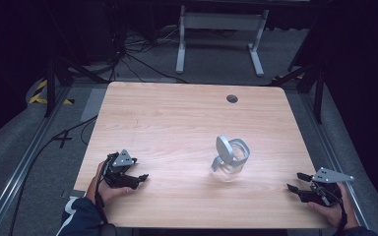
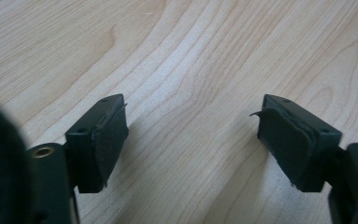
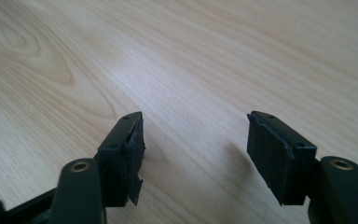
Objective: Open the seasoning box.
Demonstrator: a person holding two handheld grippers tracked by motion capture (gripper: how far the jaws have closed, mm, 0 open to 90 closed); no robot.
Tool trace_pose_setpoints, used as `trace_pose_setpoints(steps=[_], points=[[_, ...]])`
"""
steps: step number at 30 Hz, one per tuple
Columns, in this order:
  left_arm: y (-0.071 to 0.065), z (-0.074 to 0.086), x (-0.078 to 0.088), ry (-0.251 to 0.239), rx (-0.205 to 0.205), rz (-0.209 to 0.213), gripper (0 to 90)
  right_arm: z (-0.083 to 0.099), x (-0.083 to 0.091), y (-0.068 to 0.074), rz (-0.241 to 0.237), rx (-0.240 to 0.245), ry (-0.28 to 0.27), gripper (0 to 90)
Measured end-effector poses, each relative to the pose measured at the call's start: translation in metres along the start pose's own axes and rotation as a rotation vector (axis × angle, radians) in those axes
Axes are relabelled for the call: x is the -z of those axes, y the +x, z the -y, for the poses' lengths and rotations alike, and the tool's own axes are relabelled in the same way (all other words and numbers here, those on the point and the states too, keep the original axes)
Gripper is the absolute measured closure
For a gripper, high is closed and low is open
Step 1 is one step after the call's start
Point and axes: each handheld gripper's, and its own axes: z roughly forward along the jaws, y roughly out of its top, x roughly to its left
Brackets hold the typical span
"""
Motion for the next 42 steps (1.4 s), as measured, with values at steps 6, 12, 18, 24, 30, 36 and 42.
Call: trace_pose_setpoints(steps=[6, 12, 18, 24, 30, 36, 42], points=[[-0.0015, 0.0005, -0.0018, 0.0, 0.003, 0.0, 14.7, 0.0049, -0.0007, -0.0054, -0.024, -0.052, -0.013, 28.7], [-0.0008, 0.0004, -0.0015, 0.003, -0.001, 0.003, 14.5, 0.0049, -0.0007, -0.0046, -0.023, -0.058, -0.01, 26.7], [-0.0013, 0.001, -0.0015, -0.001, 0.005, 0.002, 14.5, 0.0045, -0.0014, -0.0046, -0.023, -0.066, -0.005, 23.9], [-0.0014, 0.0009, -0.0013, 0.0, 0.006, -0.001, 14.5, 0.0042, -0.0017, -0.0052, -0.021, -0.061, -0.002, 22.5], [-0.0013, 0.0001, -0.0019, 0.004, 0.007, -0.001, 13.4, 0.0039, -0.0025, -0.0064, -0.016, -0.064, 0.0, 19.8], [-0.0017, 0.0002, -0.0019, 0.004, 0.009, -0.005, 13.2, 0.0031, -0.0035, -0.0076, -0.008, -0.069, 0.006, 17.9], [-0.0008, -0.0002, -0.002, 0.005, 0.004, -0.002, 12.9, 0.0031, -0.0037, -0.0077, -0.009, -0.069, 0.004, 17.9]])
